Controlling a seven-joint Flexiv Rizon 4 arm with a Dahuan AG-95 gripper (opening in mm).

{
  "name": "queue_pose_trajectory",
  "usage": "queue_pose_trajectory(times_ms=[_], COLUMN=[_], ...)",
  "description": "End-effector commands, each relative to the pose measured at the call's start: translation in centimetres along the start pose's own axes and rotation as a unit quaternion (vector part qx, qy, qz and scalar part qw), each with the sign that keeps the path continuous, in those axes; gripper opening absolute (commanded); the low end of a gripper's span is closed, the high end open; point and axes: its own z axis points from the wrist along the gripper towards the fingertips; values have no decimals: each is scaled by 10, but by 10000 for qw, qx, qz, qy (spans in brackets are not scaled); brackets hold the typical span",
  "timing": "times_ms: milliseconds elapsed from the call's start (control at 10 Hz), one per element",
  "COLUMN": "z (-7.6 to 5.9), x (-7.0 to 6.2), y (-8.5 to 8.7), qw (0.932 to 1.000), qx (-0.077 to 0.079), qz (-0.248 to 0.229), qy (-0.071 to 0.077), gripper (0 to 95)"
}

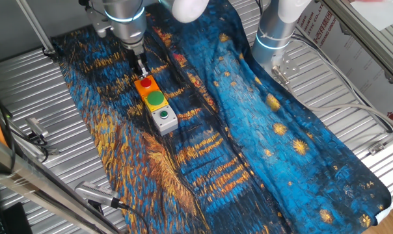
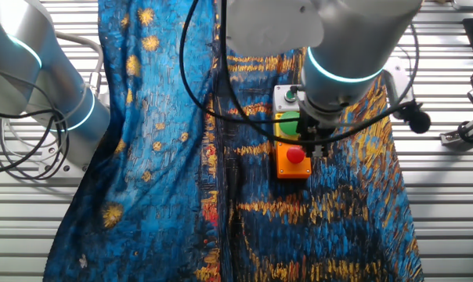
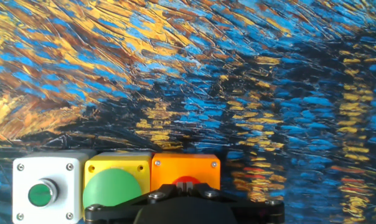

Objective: Press three buttons from left to right in sequence

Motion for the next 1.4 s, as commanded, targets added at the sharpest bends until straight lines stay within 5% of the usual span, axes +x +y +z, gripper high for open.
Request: queue_pose_trajectory(times_ms=[100,700,800,1200,1400], z=[4,36,33,4,0], x=[-1,-3,-3,-3,-2], y=[0,4,3,-1,1], qw=[10000,10000,9999,10000,10000], qx=[2,69,77,34,42], qz=[5,11,-10,-46,-39], qy=[-1,-64,-141,27,24], gripper=[0,0,0,0,0])
